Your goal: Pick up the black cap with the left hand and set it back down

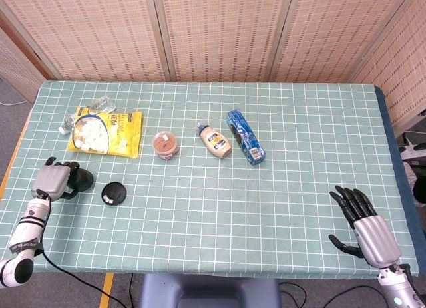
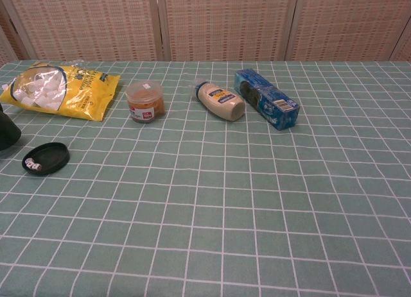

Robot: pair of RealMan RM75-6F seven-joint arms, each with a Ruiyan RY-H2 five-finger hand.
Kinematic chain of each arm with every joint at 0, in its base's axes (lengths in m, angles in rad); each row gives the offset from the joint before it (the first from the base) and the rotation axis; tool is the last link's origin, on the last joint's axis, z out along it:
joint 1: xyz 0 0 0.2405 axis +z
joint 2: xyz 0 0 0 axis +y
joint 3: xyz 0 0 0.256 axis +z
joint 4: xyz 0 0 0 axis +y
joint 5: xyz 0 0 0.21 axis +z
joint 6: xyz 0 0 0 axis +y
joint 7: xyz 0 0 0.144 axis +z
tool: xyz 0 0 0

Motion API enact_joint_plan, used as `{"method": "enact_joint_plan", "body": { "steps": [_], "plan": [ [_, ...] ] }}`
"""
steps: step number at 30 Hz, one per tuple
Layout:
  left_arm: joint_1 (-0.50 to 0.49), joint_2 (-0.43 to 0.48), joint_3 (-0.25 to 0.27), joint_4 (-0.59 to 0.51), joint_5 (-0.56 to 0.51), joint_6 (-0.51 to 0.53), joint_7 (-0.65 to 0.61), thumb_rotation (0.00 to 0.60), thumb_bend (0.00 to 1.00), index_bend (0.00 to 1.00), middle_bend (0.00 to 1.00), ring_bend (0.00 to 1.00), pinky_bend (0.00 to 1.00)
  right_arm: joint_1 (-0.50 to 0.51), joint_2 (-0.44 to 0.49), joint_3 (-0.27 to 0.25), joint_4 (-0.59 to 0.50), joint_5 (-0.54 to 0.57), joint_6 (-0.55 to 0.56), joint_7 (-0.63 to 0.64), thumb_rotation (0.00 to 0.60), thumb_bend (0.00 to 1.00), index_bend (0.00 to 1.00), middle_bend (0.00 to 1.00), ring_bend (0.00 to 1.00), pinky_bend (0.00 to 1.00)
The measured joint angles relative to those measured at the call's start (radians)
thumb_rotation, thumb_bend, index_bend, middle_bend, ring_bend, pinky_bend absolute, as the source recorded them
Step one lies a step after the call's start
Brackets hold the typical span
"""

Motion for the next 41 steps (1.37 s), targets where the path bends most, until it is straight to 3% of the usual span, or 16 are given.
{"method": "enact_joint_plan", "body": {
  "steps": [4, 6, 8, 18, 24, 28, 32, 35, 38, 41],
  "plan": [
    [0.001, -0.011, 0.0, 0.022, -0.024, -0.045, -0.006, 0.6, 0.33, 0.18, 0.3, 0.26, 0.1, 0.001, -0.003, -0.001, 0.001, 0.0, -0.003, 0.001, 0.6, 0.16, 0.0, 0.0, 0.0, 0.0],
    [0.0, -0.012, 0.0, 0.024, -0.033, -0.057, -0.004, 0.6, 0.32, 0.05, 0.12, 0.14, 0.09, 0.001, -0.003, -0.001, 0.001, 0.0, -0.004, 0.002, 0.6, 0.16, 0.0, 0.0, 0.0, 0.0],
    [-0.002, -0.012, -0.001, 0.024, -0.046, -0.066, 0.002, 0.6, 0.32, 0.0, 0.01, 0.03, 0.08, 0.001, -0.003, 0.0, 0.0, 0.001, -0.003, 0.001, 0.6, 0.16, 0.0, 0.0, 0.0, 0.0],
    [0.011, 0.007, -0.009, -0.024, -0.049, -0.039, -0.003, 0.6, 0.34, 0.0, 0.0, 0.0, 0.07, 0.002, -0.006, 0.0, 0.002, 0.004, -0.01, -0.008, 0.6, 0.16, 0.0, 0.0, 0.0, 0.0],
    [0.094, 0.021, -0.007, -0.103, 0.163, 0.192, -0.145, 0.6, 0.39, 0.0, 0.0, 0.0, 0.06, 0.004, -0.014, -0.002, 0.004, 0.005, -0.02, -0.015, 0.6, 0.16, 0.0, 0.0, 0.0, 0.0],
    [0.213, 0.01, 0.045, -0.128, 0.392, 0.445, -0.258, 0.6, 0.39, 0.0, 0.0, 0.0, 0.04, 0.005, -0.017, -0.011, 0.006, -0.003, -0.029, -0.031, 0.6, 0.16, 0.0, 0.0, 0.0, 0.0],
    [0.347, -0.034, 0.083, -0.08, 0.533, 0.665, -0.341, 0.6, 0.41, 0.0, 0.0, 0.0, 0.04, 0.006, -0.024, -0.014, 0.009, -0.006, -0.033, -0.036, 0.6, 0.16, 0.0, 0.0, 0.0, 0.0],
    [0.399, -0.046, 0.102, -0.049, 0.567, 0.74, -0.407, 0.6, 0.41, 0.0, 0.0, 0.0, 0.04, 0.012, -0.037, -0.014, 0.019, 0.001, -0.054, -0.043, 0.6, 0.16, 0.0, 0.0, 0.0, 0.0],
    [0.413, -0.045, 0.114, -0.039, 0.586, 0.741, -0.475, 0.6, 0.41, 0.0, 0.0, 0.0, 0.03, 0.016, -0.059, -0.012, 0.033, 0.006, -0.065, -0.07, 0.6, 0.16, 0.0, 0.0, 0.0, 0.0],
    [0.425, -0.04, 0.121, -0.041, 0.599, 0.732, -0.466, 0.6, 0.42, 0.0, 0.0, 0.0, 0.03, 0.014, -0.083, -0.013, 0.047, 0.001, -0.064, -0.112, 0.6, 0.16, 0.0, 0.0, 0.0, 0.0]
  ]
}}
